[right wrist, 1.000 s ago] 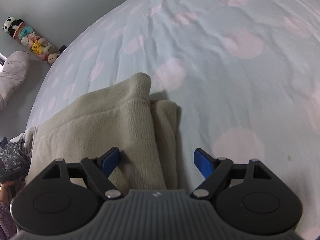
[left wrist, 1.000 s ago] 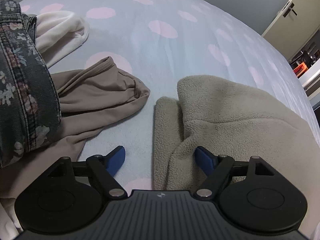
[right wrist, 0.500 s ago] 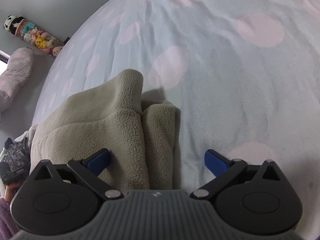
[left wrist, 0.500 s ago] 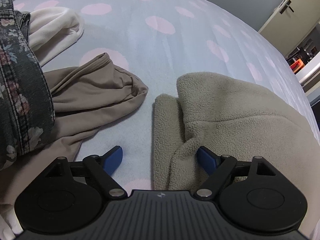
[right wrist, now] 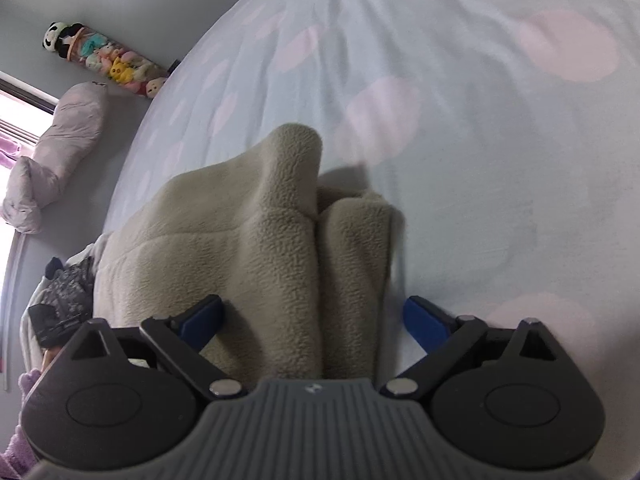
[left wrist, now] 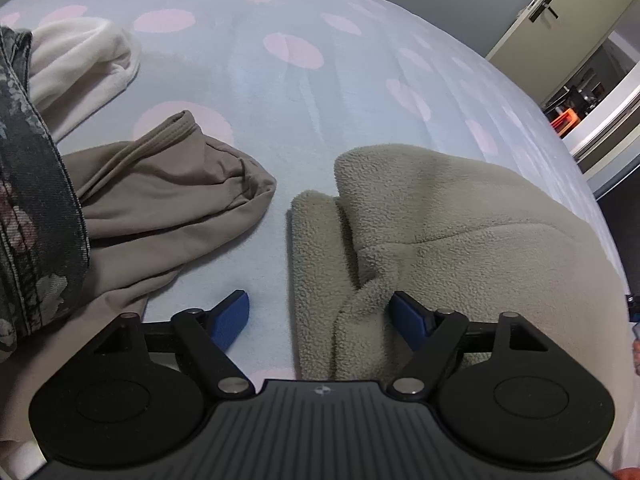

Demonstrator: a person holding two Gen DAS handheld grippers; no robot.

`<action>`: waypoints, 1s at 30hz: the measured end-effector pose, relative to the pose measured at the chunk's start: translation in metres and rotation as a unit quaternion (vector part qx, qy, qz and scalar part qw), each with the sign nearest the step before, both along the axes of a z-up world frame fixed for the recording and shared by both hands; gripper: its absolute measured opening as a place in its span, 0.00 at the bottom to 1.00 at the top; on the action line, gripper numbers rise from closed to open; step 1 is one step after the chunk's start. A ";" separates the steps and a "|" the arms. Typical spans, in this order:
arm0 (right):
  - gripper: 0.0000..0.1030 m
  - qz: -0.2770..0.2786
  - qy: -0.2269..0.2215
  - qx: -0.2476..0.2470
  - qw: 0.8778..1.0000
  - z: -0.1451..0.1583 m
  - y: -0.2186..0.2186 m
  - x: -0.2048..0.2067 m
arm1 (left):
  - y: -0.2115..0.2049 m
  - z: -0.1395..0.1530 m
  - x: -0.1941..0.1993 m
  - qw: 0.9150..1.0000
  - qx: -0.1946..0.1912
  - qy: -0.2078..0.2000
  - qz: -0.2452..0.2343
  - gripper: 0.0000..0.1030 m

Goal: Fold clothes

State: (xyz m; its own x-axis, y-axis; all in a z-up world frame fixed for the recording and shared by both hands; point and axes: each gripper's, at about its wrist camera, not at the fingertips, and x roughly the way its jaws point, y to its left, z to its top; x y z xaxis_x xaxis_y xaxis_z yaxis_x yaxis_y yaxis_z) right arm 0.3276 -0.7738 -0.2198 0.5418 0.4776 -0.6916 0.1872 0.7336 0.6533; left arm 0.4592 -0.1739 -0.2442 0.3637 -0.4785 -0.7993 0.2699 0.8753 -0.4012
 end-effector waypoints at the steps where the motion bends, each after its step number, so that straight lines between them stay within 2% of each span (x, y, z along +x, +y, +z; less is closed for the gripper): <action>1: 0.85 0.001 -0.001 0.011 1.000 -0.001 -0.001 0.000 | 0.001 0.000 0.001 1.000 -0.006 0.003 -0.002 0.65; 2: 0.71 -0.001 -0.002 0.020 1.000 -0.003 -0.001 0.000 | 0.002 -0.001 0.001 1.000 -0.015 0.006 -0.004 0.58; 3: 0.65 -0.003 -0.002 0.029 1.000 -0.004 -0.001 -0.001 | 0.004 -0.004 0.002 0.999 -0.033 0.014 -0.003 0.44; 4: 0.65 -0.005 -0.003 0.037 0.999 -0.006 -0.001 -0.002 | 0.007 -0.006 0.002 0.998 -0.052 0.022 0.000 0.38; 7: 0.61 -0.017 -0.006 0.060 0.998 -0.011 0.000 -0.004 | 0.012 -0.014 0.004 0.995 -0.092 0.037 0.008 0.34; 8: 0.56 -0.026 -0.008 0.064 0.998 -0.012 0.001 -0.006 | 0.011 -0.015 0.005 0.995 -0.097 0.038 0.011 0.32; 9: 0.50 -0.034 -0.010 0.069 0.997 -0.014 0.002 -0.007 | 0.010 -0.014 0.004 0.995 -0.097 0.034 0.011 0.27; 10: 0.49 -0.041 -0.014 0.064 0.997 -0.013 0.002 -0.008 | 0.010 -0.012 0.003 0.995 -0.096 0.029 0.011 0.26; 12: 0.38 -0.054 -0.024 0.041 0.997 -0.005 0.007 -0.013 | 0.008 -0.007 0.001 0.996 -0.091 0.018 0.009 0.22; 15: 0.26 -0.076 -0.043 0.019 0.996 0.011 0.010 -0.024 | 0.007 0.004 -0.006 0.996 -0.087 -0.005 0.017 0.18; 23: 0.22 -0.097 -0.108 -0.020 0.989 0.070 0.020 -0.058 | 0.004 0.050 -0.036 0.993 -0.090 -0.067 0.033 0.17; 30: 0.22 -0.118 -0.171 -0.031 0.978 0.114 0.046 -0.098 | -0.006 0.105 -0.080 0.989 -0.075 -0.126 0.020 0.16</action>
State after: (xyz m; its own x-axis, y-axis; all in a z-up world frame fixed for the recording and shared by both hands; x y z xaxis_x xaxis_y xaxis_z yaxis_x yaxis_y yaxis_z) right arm 0.2292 -0.7280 -0.1061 0.8359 0.2747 -0.4753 0.1348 0.7366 0.6628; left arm 0.3795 -0.1799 -0.1391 0.5633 -0.5658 -0.6022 0.3450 0.8233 -0.4508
